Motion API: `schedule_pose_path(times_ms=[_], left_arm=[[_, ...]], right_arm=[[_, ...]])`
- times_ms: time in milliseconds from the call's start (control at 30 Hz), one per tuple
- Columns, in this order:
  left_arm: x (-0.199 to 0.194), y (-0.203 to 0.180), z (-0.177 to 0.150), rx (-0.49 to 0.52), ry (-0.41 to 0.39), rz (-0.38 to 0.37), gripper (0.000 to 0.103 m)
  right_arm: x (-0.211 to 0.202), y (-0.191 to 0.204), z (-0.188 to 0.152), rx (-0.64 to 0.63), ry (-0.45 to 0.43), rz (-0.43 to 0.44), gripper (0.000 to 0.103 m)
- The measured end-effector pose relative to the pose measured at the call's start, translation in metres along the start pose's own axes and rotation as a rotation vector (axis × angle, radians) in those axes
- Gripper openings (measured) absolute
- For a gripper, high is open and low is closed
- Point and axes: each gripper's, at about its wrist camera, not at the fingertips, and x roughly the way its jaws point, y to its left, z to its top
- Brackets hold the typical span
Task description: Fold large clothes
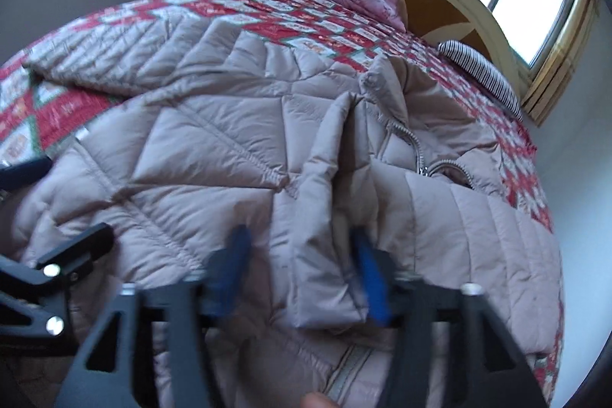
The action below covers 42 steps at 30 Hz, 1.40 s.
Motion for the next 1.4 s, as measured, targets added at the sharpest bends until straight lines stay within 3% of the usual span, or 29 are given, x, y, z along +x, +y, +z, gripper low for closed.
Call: schedule_pose_path(times_ms=[100,233,300,367,400,533,633,700,867,1400], left_arm=[[-0.037,-0.007,0.022,0.043,-0.071,0.005,0.102],[-0.066,-0.039,0.056,0.081,-0.124,-0.094,0.102],[-0.065,-0.064,0.064,0.114,-0.154,-0.115,0.102],[-0.049,-0.093,0.069,0.135,-0.162,-0.159,0.102],[-0.042,-0.103,0.07,0.144,-0.174,-0.161,0.102],[0.01,-0.148,0.064,0.224,-0.23,-0.06,0.102],[0.06,-0.159,0.057,0.276,-0.098,0.059,0.102],[0.082,-0.152,0.051,0.253,-0.018,0.079,0.102],[0.103,-0.134,0.044,0.181,0.057,-0.014,0.102],[0.11,-0.139,0.037,0.185,0.035,0.0,0.102]], right_arm=[[-0.042,-0.022,0.0,0.098,-0.046,0.118,0.076],[-0.097,-0.067,-0.004,0.234,-0.178,0.199,0.077],[-0.107,-0.095,-0.006,0.311,-0.22,0.15,0.077],[-0.106,-0.129,-0.011,0.414,-0.24,0.042,0.076],[-0.1,-0.151,-0.017,0.497,-0.233,-0.016,0.07],[-0.064,-0.214,-0.045,0.716,-0.203,-0.161,0.065],[-0.026,-0.241,-0.067,0.788,-0.181,-0.224,0.063],[-0.005,-0.253,-0.081,0.842,-0.114,-0.186,0.063],[0.029,-0.234,-0.095,0.751,-0.002,-0.231,0.064],[0.047,-0.233,-0.101,0.684,0.114,-0.289,0.068]])
